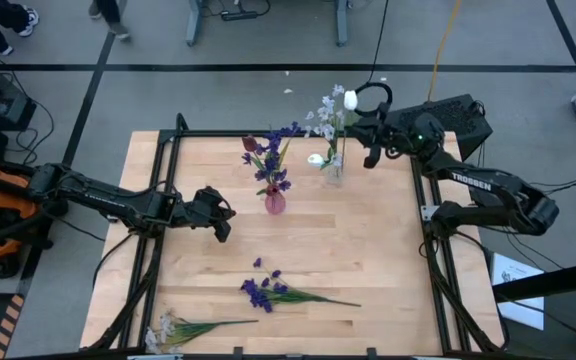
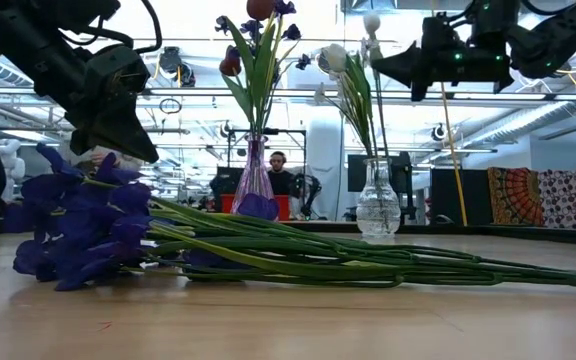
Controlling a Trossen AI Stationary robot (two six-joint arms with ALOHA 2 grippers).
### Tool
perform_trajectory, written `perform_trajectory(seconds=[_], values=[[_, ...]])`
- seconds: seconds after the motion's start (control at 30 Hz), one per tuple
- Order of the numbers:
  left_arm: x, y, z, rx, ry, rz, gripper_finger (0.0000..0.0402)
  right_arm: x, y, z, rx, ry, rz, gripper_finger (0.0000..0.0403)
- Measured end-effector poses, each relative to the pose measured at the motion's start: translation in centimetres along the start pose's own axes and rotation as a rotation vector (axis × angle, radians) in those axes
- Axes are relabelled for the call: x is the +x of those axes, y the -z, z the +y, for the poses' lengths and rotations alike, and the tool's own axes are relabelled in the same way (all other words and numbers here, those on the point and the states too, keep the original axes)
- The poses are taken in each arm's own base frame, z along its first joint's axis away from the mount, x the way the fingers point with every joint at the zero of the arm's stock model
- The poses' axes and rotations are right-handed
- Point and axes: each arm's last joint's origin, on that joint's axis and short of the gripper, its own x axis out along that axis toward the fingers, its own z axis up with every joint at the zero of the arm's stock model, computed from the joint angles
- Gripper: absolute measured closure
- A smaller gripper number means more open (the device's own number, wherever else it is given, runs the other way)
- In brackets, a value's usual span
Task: Sort flowers into vase by color
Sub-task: Put the white tulip flower into the transparent vase
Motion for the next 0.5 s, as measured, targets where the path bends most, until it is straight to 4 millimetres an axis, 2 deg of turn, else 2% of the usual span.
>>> perform_trajectory(seconds=[0.2, 0.5], values=[[0.0, 0.0, 0.0, -0.001, 0.000, 0.000, 0.0388, 0.0, 0.0, 0.0, -0.028, -0.021, -0.002, 0.0402], [0.0, 0.0, 0.0, 0.000, 0.001, 0.000, 0.0388, -0.2, -2.1, 0.4, -0.164, -0.035, -0.192, 0.0403]])
